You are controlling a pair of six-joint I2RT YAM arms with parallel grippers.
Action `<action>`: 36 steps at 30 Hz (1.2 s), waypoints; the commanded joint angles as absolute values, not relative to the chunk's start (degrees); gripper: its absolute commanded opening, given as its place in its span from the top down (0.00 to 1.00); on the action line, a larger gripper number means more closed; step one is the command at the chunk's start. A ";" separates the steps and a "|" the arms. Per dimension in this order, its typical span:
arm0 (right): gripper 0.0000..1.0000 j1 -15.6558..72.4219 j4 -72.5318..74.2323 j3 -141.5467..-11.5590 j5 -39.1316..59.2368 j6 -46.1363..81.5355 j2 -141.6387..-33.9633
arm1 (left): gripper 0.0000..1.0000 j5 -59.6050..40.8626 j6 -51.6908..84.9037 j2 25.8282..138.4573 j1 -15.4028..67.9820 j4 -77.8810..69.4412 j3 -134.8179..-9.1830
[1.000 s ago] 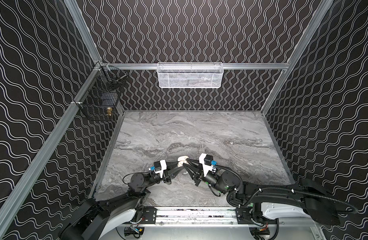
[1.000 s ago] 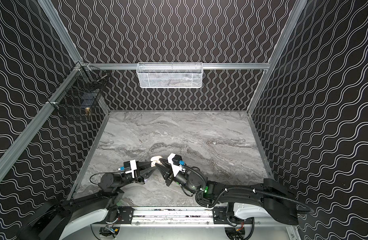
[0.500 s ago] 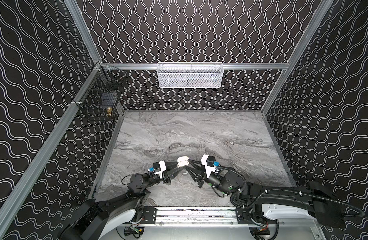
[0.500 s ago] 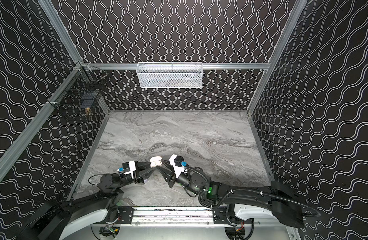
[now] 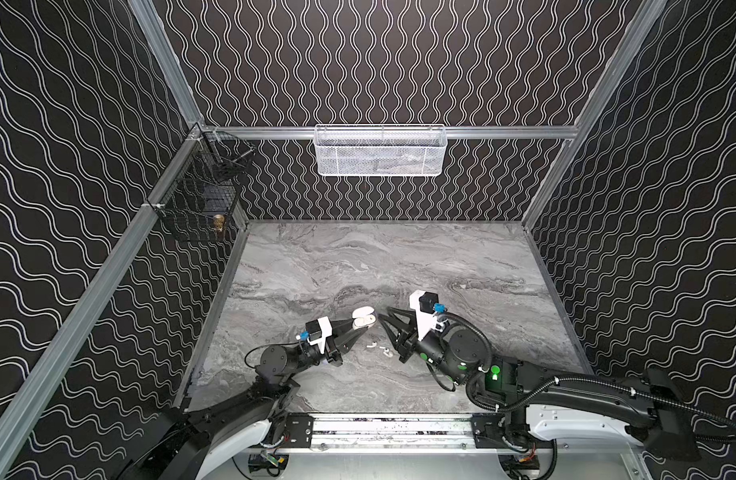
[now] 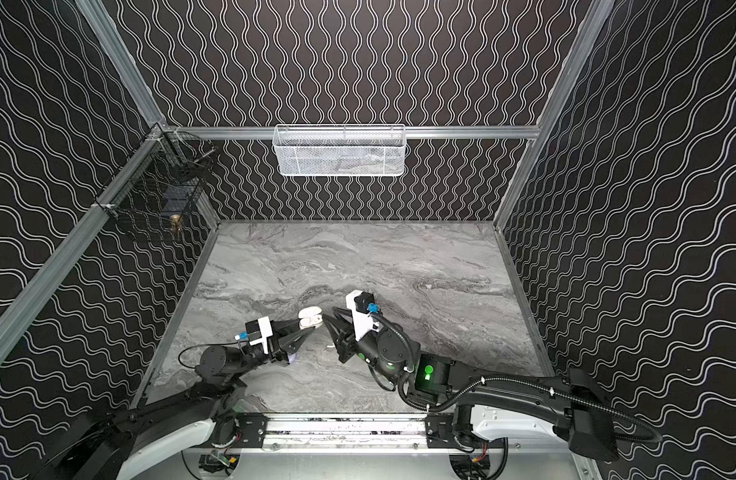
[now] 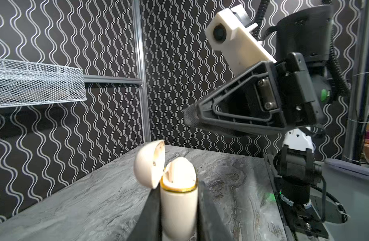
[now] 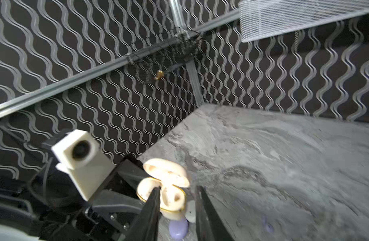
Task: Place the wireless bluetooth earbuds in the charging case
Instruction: 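Draw the right gripper back from the case and swing it over the earbuds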
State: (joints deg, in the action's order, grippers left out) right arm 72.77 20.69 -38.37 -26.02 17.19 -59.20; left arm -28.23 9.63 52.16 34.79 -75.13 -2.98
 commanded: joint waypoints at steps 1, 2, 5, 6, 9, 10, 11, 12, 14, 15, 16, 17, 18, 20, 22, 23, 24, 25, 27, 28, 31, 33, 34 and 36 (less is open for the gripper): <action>0.68 72.77 6.37 -36.81 -30.26 26.10 -59.11 | 1.00 -23.05 7.78 51.05 34.73 -71.46 -2.82; 0.68 72.78 5.20 -35.80 -30.07 27.56 -59.32 | 1.00 -22.33 7.73 50.81 34.75 -71.00 -2.81; 0.65 72.83 2.55 -33.21 -29.54 33.03 -60.80 | 1.00 -19.64 7.45 49.77 34.78 -68.07 -2.90; 0.65 72.77 2.88 -32.20 -28.56 34.23 -61.92 | 1.00 -18.75 7.26 49.07 34.79 -66.81 -2.99; 0.64 72.77 2.10 -31.91 -26.64 38.97 -67.81 | 1.00 -17.50 6.80 47.15 34.75 -63.46 -3.47; 0.64 72.80 0.79 -32.63 -26.64 40.60 -70.05 | 1.00 -17.43 6.70 46.60 34.78 -62.80 -3.43; 0.64 72.85 -1.33 -34.09 -26.87 42.36 -72.99 | 1.00 -17.31 6.60 46.13 34.80 -62.22 -3.43; 0.64 72.80 -2.78 -35.17 -27.44 43.61 -75.28 | 1.00 -17.19 6.59 45.82 34.80 -62.01 -3.44; 0.64 72.78 -4.83 -37.19 -28.29 45.22 -79.57 | 1.00 -16.88 6.68 45.50 34.75 -62.03 -3.34; 0.64 72.81 -5.37 -38.15 -28.57 45.55 -81.33 | 1.00 -16.79 6.68 45.44 34.74 -62.09 -3.25; 0.62 72.77 -5.84 -39.14 -28.66 45.74 -83.05 | 1.00 -16.79 6.68 45.51 34.79 -62.08 -3.25; 0.60 72.70 -6.24 -40.09 -28.72 45.68 -84.67 | 1.00 -16.83 6.68 45.65 34.77 -62.17 -3.34; 0.58 72.75 -6.52 -40.97 -28.89 45.56 -86.24 | 1.00 -16.85 6.68 45.78 34.73 -62.30 -3.36; 0.58 72.77 -8.06 -42.86 -29.72 45.94 -88.86 | 1.00 -16.79 6.59 46.01 34.80 -62.74 -3.26; 0.58 72.71 -9.71 -44.29 -30.59 46.65 -91.24 | 1.00 -16.77 6.46 45.88 34.74 -62.55 -3.25; 0.58 72.74 -10.47 -44.84 -30.99 47.12 -92.34 | 1.00 -16.78 6.59 45.60 34.77 -62.28 -3.26; 0.58 72.60 -11.13 -45.48 -31.33 47.54 -93.48 | 1.00 -16.95 6.59 45.53 34.72 -62.09 -3.34; 0.58 72.43 -11.55 -45.84 -31.56 47.91 -94.12 | 1.00 -17.01 6.51 45.48 34.73 -61.91 -3.41; 0.58 72.13 -11.87 -46.40 -31.66 48.32 -95.43 | 1.00 -17.18 6.53 45.52 34.74 -61.86 -3.44; 0.58 72.07 -11.78 -46.62 -31.51 48.25 -95.98 | 1.00 -17.12 6.60 45.68 34.81 -62.08 -3.44; 0.58 71.71 -12.73 -47.18 -31.55 49.08 -97.26 | 1.00 -16.87 6.51 45.93 34.79 -62.67 -3.25; 0.58 71.49 -13.75 -47.29 -32.05 49.67 -97.73 | 1.00 -17.04 6.59 45.73 34.73 -62.38 -3.34; 0.58 71.39 -14.02 -47.07 -32.29 49.87 -97.83 | 1.00 -17.14 6.56 45.66 34.81 -62.20 -3.49; 0.58 71.29 -13.74 -46.23 -32.43 50.02 -97.50 | 1.00 -17.14 6.53 45.63 34.74 -62.04 -3.46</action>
State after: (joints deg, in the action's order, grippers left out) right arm 71.48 -12.01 -46.70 -30.83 48.03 -97.54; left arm -17.17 7.11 45.76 34.79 -61.19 -2.98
